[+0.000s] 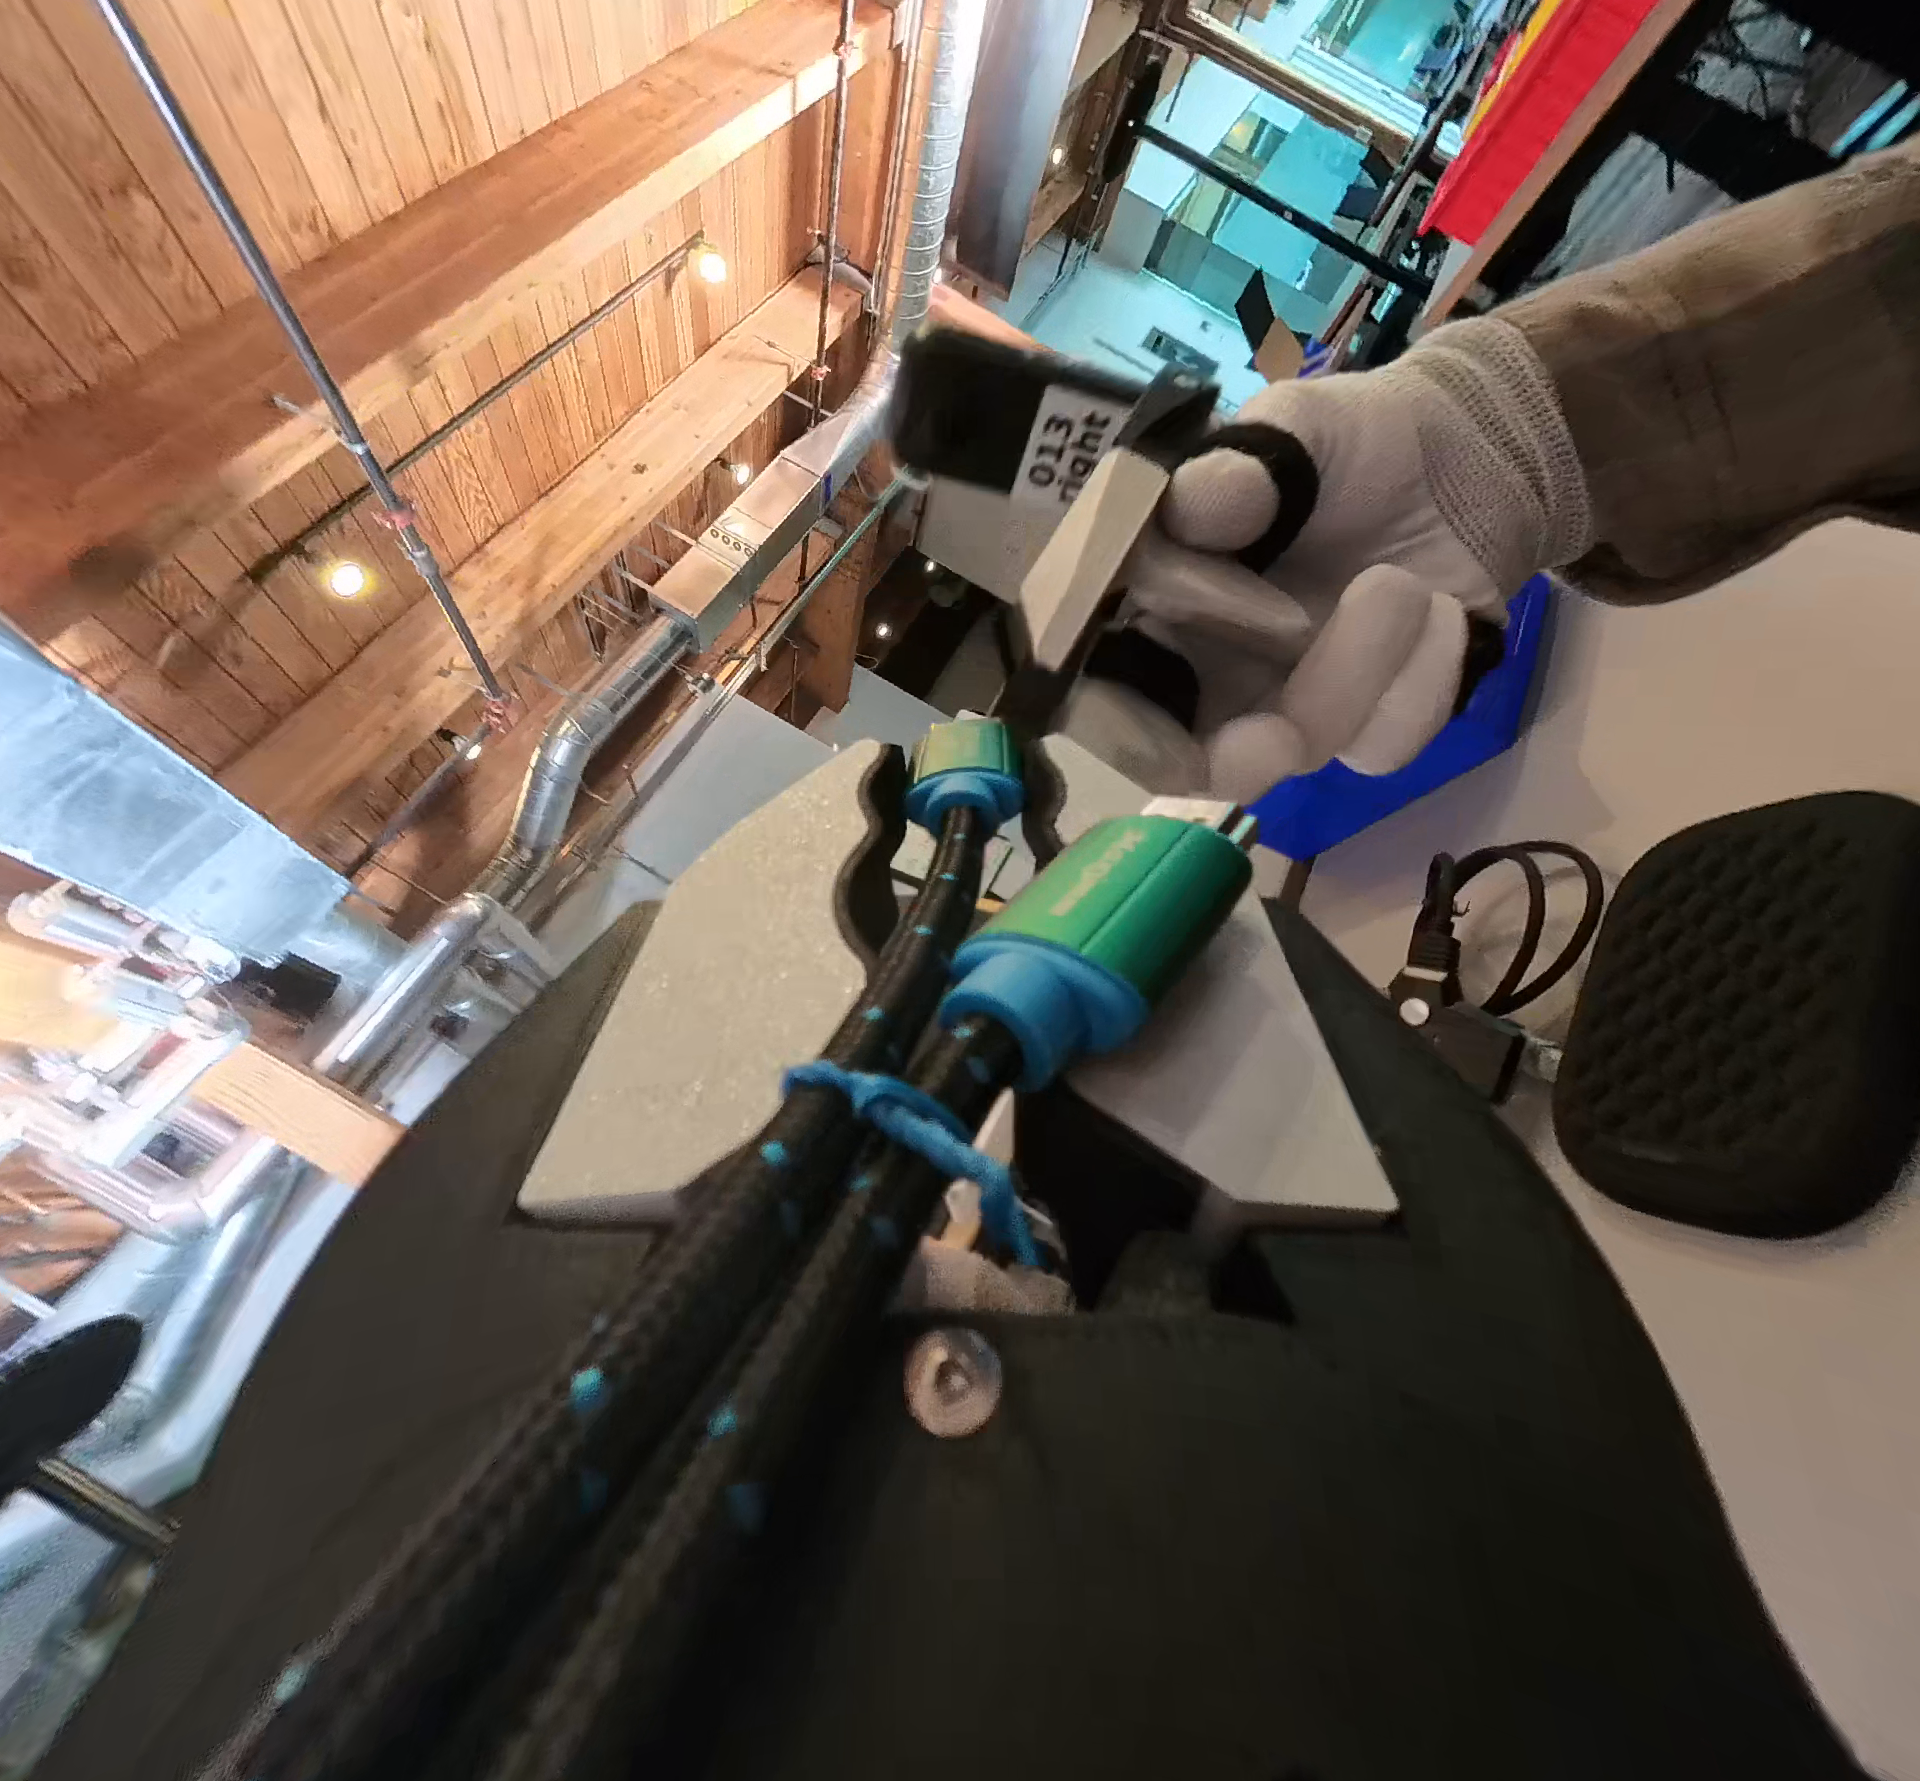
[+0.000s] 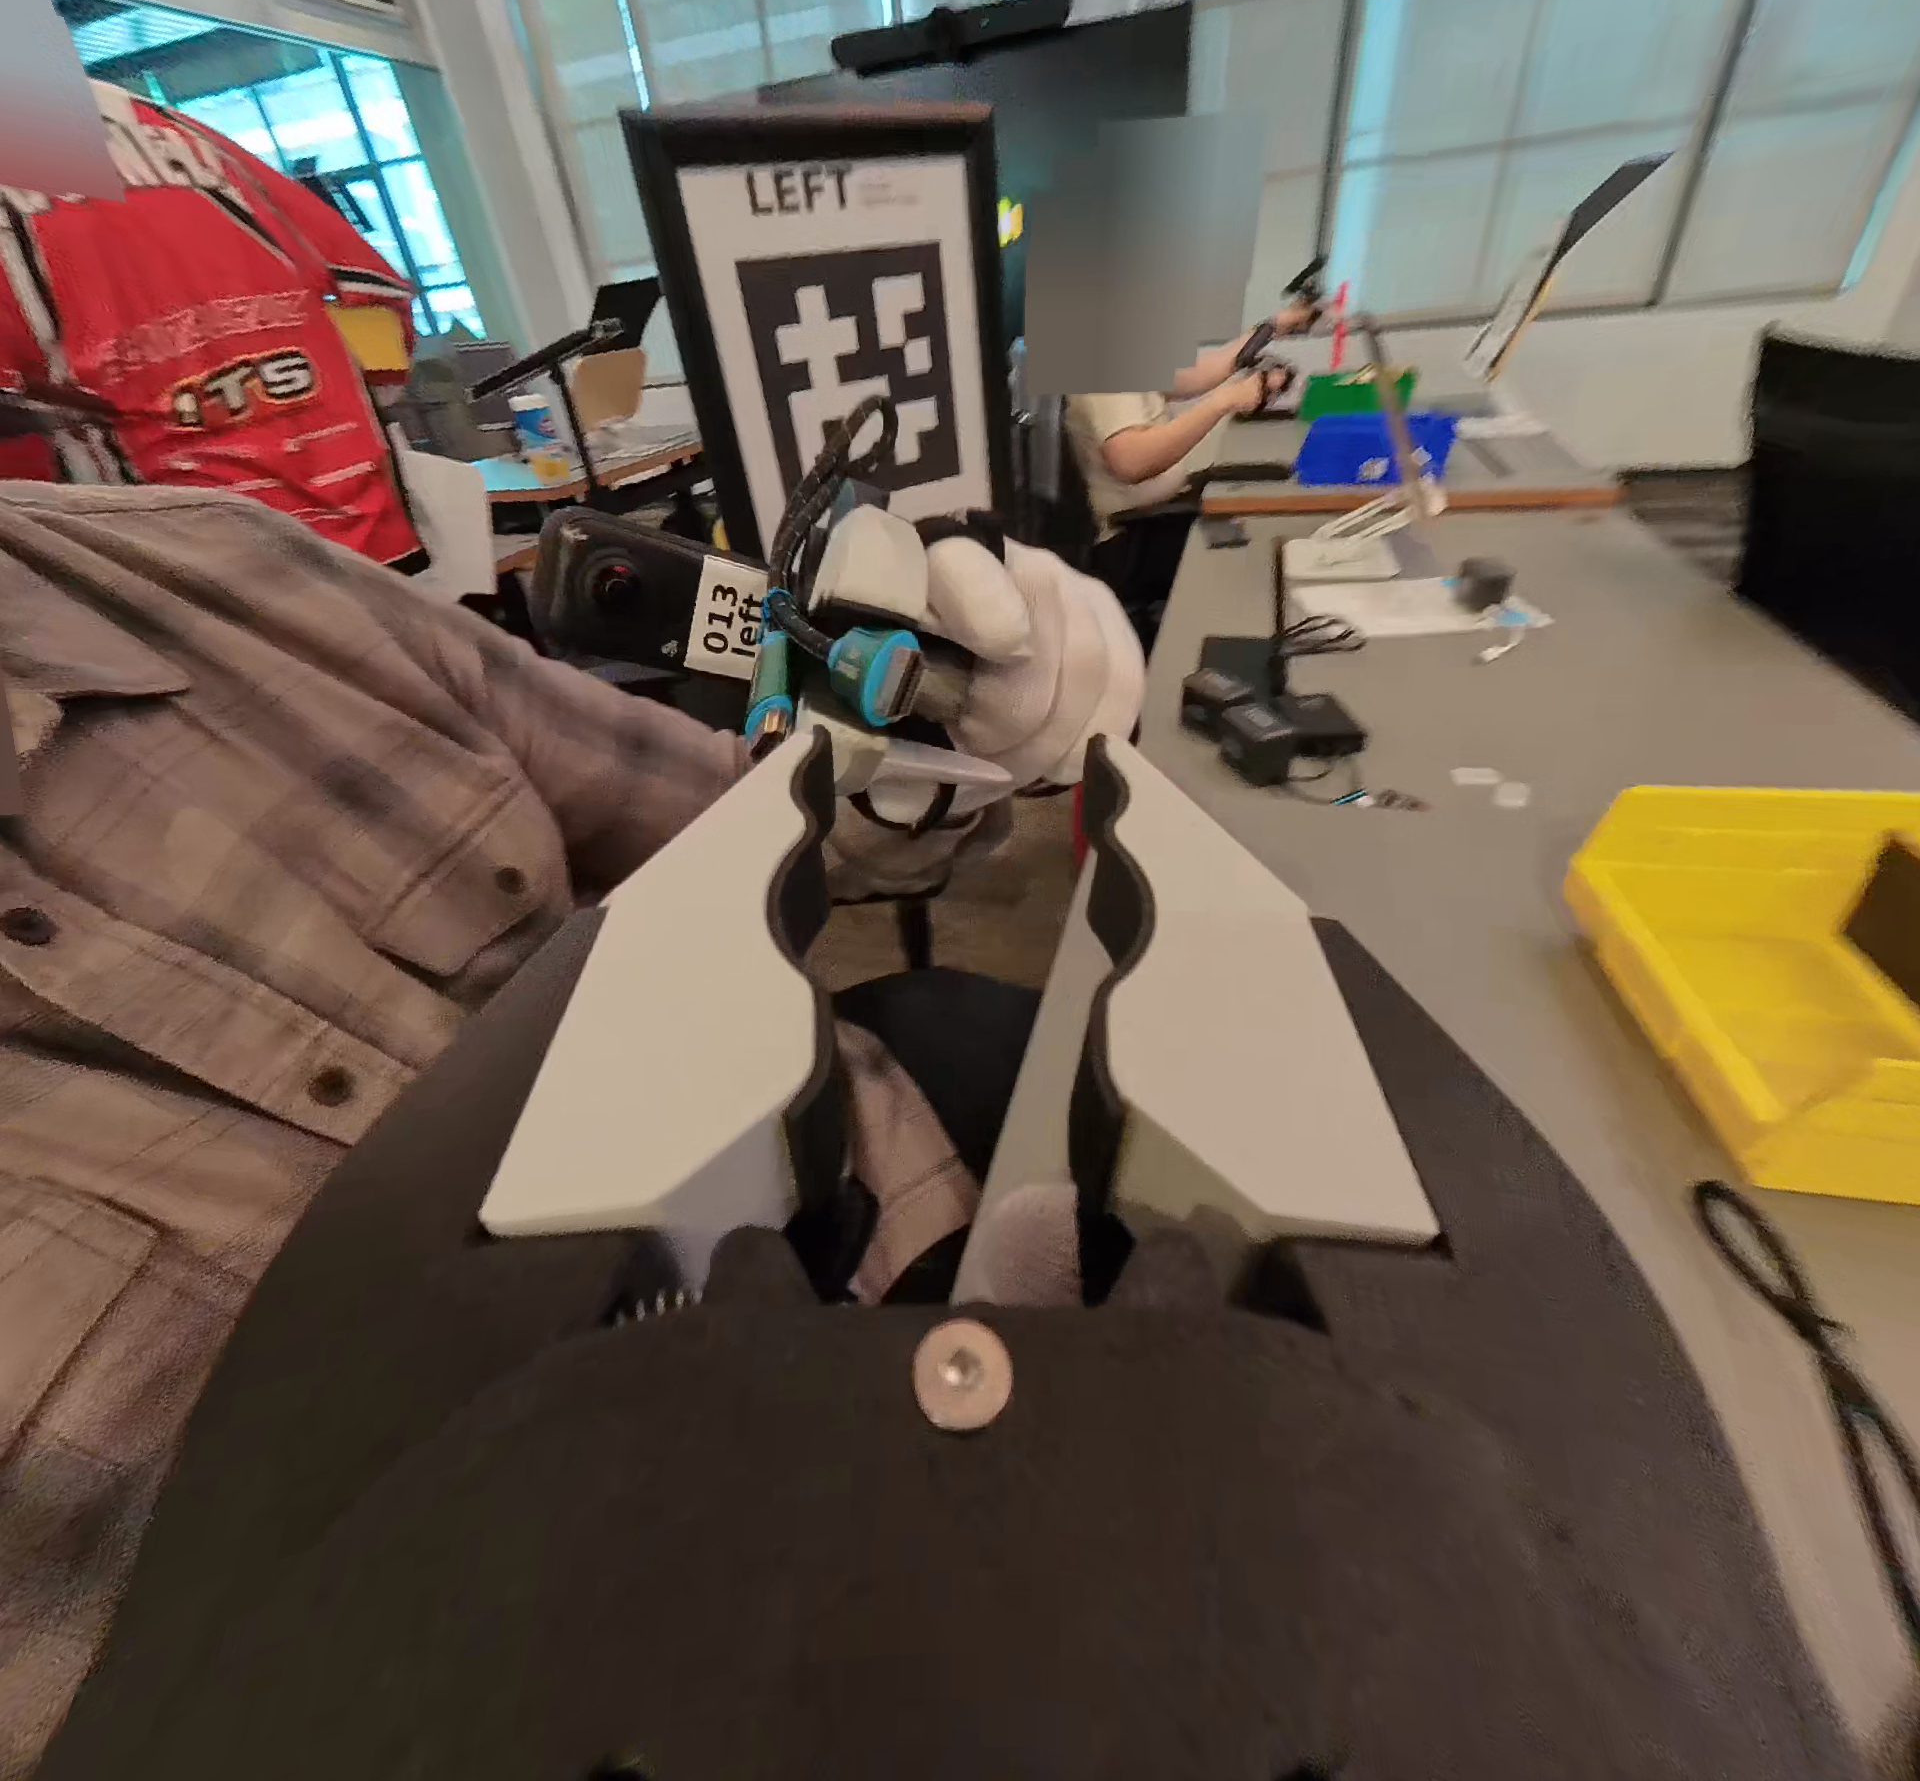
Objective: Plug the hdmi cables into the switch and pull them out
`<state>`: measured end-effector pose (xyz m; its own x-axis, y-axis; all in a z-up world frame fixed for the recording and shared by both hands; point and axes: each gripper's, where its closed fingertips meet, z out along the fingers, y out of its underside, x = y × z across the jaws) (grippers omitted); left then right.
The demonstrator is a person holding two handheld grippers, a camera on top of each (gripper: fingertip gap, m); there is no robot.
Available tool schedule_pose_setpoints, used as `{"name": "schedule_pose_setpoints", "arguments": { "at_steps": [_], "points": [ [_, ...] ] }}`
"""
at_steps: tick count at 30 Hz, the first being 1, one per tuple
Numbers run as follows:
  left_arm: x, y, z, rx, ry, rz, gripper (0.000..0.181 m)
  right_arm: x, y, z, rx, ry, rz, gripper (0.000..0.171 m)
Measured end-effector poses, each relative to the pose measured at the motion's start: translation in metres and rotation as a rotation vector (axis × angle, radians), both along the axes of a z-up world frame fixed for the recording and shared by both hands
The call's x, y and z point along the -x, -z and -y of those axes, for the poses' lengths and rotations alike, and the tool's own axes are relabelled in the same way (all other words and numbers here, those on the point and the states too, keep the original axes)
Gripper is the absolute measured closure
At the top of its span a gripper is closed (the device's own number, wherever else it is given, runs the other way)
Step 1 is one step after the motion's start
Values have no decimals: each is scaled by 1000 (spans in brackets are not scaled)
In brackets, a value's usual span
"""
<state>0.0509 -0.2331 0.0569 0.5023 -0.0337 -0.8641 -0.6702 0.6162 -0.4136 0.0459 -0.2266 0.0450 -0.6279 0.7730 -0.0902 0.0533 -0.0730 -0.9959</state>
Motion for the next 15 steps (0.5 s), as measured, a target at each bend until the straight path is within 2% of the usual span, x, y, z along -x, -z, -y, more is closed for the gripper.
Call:
{"name": "schedule_pose_setpoints", "arguments": {
  "at_steps": [4, 10, 15],
  "points": [
    [19, -11, -2, 40, 12, 101, 159, -14, -19, -40, -117, 236, -101, 131],
    [42, -22, -7, 94, 39, 211, 159, -39, -33, -93, -299, 580, -143, 132],
    [43, -20, -13, 171, 102, 274, 159, -45, -34, -102, -612, 771, -197, 131]
  ]
}}
